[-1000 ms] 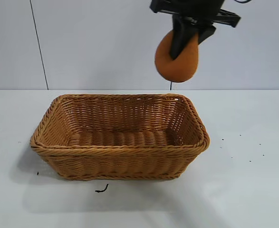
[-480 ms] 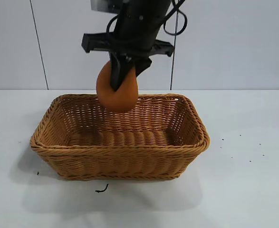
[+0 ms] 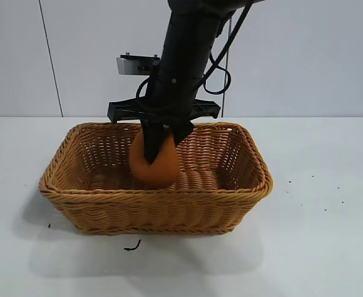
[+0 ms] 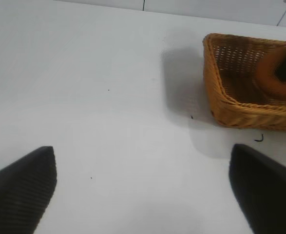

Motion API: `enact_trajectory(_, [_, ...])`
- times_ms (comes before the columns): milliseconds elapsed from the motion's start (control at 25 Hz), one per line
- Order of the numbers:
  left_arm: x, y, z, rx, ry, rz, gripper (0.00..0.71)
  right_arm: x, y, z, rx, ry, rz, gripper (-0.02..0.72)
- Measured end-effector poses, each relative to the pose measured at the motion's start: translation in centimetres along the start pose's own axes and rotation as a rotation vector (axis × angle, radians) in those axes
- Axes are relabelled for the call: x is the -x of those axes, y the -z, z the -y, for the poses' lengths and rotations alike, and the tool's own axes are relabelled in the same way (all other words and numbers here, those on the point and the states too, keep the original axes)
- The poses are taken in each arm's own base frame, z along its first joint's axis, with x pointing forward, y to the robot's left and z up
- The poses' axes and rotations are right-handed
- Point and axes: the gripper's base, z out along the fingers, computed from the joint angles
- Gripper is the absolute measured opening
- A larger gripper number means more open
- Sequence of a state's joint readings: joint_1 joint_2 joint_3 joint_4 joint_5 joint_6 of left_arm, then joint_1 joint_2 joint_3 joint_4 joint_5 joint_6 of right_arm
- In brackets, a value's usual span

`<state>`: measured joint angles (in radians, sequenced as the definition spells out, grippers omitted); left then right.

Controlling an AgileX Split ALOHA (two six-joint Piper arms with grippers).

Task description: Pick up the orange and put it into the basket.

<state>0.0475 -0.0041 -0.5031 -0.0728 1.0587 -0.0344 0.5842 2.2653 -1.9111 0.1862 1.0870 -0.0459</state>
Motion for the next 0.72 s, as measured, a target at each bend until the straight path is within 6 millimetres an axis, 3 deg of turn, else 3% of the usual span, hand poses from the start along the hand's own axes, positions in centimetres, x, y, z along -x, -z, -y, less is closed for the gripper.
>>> enact_trajectory(200, [0.0, 0.0, 0.0, 0.000, 0.000, 0.000, 0.692, 1.6, 3.7, -0.3, -0.039, 0.038, 0.041, 0.690])
enact_trajectory(240, [0.0, 0.0, 0.0, 0.000, 0.000, 0.000, 0.692, 1.6, 3.7, -0.3, -0.039, 0.038, 0.041, 0.690])
enact_trajectory(360, [0.0, 0.0, 0.0, 0.000, 0.000, 0.000, 0.692, 2.8, 6.9, -0.4, -0.090, 0.038, 0.141, 0.690])
enact_trajectory(480, [0.0, 0.0, 0.0, 0.000, 0.000, 0.000, 0.692, 3.0, 8.1, -0.1, -0.145, 0.051, 0.171, 0.690])
enact_trajectory(600, [0.0, 0.0, 0.0, 0.000, 0.000, 0.000, 0.692, 2.9, 8.6, 1.1, -0.194, 0.046, 0.171, 0.690])
enact_trajectory(720, [0.0, 0.0, 0.0, 0.000, 0.000, 0.000, 0.692, 2.9, 9.1, 3.7, -0.215, -0.005, 0.174, 0.690])
